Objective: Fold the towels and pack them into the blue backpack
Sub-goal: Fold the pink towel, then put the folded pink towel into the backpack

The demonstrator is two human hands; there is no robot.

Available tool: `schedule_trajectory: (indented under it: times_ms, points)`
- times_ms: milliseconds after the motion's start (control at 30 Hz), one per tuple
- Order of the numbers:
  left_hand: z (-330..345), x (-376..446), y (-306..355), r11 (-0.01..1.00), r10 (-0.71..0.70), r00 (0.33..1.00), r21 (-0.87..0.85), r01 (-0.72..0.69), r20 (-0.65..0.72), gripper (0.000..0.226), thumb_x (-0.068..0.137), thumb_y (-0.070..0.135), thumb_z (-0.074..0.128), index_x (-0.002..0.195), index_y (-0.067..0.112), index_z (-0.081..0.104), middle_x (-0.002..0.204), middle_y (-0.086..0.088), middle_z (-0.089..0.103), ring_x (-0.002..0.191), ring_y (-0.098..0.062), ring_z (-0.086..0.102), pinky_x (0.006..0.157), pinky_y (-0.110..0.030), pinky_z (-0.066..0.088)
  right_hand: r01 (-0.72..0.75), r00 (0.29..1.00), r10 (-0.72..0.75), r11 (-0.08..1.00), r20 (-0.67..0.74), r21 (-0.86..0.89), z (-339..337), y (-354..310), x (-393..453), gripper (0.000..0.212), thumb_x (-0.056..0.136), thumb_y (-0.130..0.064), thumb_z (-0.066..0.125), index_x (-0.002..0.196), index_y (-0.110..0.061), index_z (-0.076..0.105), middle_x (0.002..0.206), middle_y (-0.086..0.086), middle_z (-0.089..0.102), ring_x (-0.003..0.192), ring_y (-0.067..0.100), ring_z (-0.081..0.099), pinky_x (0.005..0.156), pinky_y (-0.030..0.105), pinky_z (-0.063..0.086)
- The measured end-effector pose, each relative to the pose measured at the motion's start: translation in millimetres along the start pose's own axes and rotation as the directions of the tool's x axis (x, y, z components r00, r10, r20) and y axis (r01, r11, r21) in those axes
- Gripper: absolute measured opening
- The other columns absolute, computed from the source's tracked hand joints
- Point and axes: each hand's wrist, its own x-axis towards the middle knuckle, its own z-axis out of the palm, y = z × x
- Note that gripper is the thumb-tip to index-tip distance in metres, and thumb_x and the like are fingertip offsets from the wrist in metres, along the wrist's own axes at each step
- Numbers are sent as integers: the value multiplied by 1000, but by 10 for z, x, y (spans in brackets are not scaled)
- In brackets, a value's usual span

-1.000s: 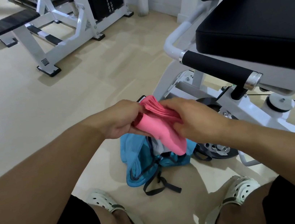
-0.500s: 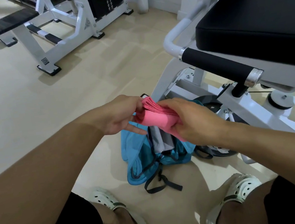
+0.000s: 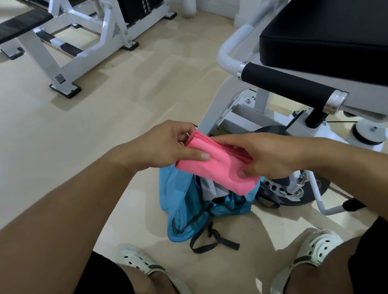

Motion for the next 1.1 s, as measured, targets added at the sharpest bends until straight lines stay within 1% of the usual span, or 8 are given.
schedule_trajectory:
  times_ms: [167, 300, 433, 567, 700, 933, 1000, 1100]
  points:
    - [4, 20, -57, 997, -53, 999, 58, 52, 4, 31, 83, 35, 81, 105, 16, 71, 99, -3, 78, 95, -25, 72, 82, -38, 58, -24, 997, 25, 1000, 72, -5, 29, 86, 20, 79, 88, -11, 64, 149, -49, 32, 125, -10, 62, 108, 17, 62, 91, 42, 56]
    - [34, 56, -84, 995, -87, 996, 53, 87, 6, 29, 89, 39, 74, 109, 19, 71, 101, 2, 77, 91, -15, 71, 76, -26, 57, -31, 999, 28, 990, 26, 140, 115, 54, 52, 70, 89, -44, 74, 148, -44, 37, 125, -23, 58, 110, 2, 60, 84, 15, 51]
    - [52, 107, -157, 990, -141, 990, 29, 140, 17, 33, 94, 40, 68, 118, 17, 68, 111, -5, 75, 103, -25, 71, 90, -40, 60, -59, 995, 60, 998, -82, 18, 207, 87, 149, 65, 92, -36, 71, 149, -35, 40, 127, -10, 60, 110, 13, 60, 93, 31, 51]
    - [68, 134, -210, 984, -176, 984, 34, 177, -28, 29, 97, 35, 66, 120, 18, 64, 116, -4, 71, 106, -22, 70, 88, -33, 57, -99, 990, 92, 994, -107, -54, 194, 145, 204, 49, 93, -21, 66, 138, -31, 52, 115, -7, 65, 100, 15, 61, 84, 35, 52]
    - [83, 196, -323, 963, -252, 962, 75, 260, -102, 40, 92, 38, 71, 126, 18, 60, 117, -1, 68, 109, -24, 67, 90, -34, 54, -227, 965, 184, 942, -186, -246, 273, 345, 286, 37, 88, -24, 61, 124, -29, 56, 109, -2, 63, 97, 21, 61, 80, 43, 55]
    - [370, 363, -677, 851, -401, 912, 334, 406, -87, 67, 95, 40, 67, 149, 11, 40, 148, -11, 48, 131, -28, 51, 105, -35, 44, -347, 937, 328, 917, -123, -198, 678, 630, 561, 21, 93, -24, 59, 113, -21, 59, 101, 1, 67, 90, 22, 66, 82, 44, 58]
    - [530, 375, -827, 768, -466, 881, 459, 447, -79, 57, 97, 39, 63, 140, 6, 45, 135, -12, 56, 119, -28, 57, 90, -33, 47, -389, 921, 381, 894, -80, -220, 858, 727, 650, 17, 88, -22, 62, 105, -20, 59, 96, 2, 68, 84, 20, 67, 77, 41, 61]
    - [768, 389, -1056, 661, -552, 832, 586, 469, -43, 28, 97, 37, 59, 95, 9, 55, 85, -2, 53, 81, -20, 55, 67, -29, 44, -416, 909, 408, 873, -85, -257, 1061, 872, 772, 21, 85, -24, 65, 103, -18, 56, 97, 3, 66, 81, 19, 66, 74, 38, 60]
